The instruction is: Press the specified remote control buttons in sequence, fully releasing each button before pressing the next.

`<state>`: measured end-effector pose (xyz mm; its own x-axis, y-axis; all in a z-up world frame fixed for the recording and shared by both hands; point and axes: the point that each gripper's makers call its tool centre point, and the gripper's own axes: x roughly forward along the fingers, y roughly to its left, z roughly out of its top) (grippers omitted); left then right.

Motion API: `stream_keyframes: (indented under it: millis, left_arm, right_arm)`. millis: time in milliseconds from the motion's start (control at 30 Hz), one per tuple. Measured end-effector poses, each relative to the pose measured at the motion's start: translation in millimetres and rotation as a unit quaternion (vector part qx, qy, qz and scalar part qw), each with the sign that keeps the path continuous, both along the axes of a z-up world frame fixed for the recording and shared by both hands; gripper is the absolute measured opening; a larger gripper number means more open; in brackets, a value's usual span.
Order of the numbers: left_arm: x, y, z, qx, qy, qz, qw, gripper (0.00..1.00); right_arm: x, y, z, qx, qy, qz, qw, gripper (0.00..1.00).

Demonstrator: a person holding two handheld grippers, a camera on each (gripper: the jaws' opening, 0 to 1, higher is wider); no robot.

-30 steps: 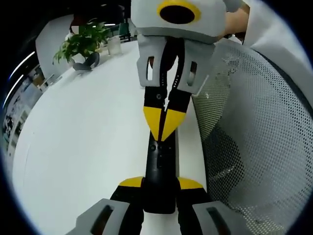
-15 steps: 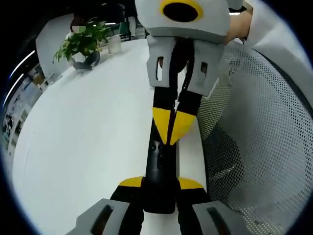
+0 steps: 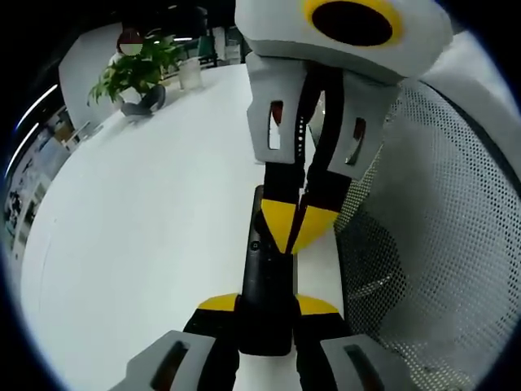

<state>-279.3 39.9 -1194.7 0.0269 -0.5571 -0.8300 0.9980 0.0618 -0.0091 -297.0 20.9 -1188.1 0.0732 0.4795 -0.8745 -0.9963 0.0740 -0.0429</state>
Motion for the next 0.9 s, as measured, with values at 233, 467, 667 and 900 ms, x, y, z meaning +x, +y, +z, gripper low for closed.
stream_keyframes:
  millis: [233,467,667,900]
  left_arm:
    - [-0.1,0,0.0,-0.003,-0.001,0.002,1.0000,0.23]
    - [-0.2,0,0.2,-0.009,0.000,0.005,0.9999,0.23]
    - [-0.1,0,0.3,-0.013,0.000,0.007,0.9999,0.23]
    - [-0.2,0,0.2,-0.012,-0.001,0.006,0.9999,0.23]
  right_arm:
    - [0,-2,1.8,0.046,-0.041,0.003,0.9981,0.00]
    - [9,-3,4.6,0.027,-0.039,-0.005,0.9989,0.00]
    - [17,-6,2.0,0.016,-0.026,-0.010,0.9995,0.00]
    - [18,-2,2.1,-0.010,-0.021,0.005,0.9997,0.00]
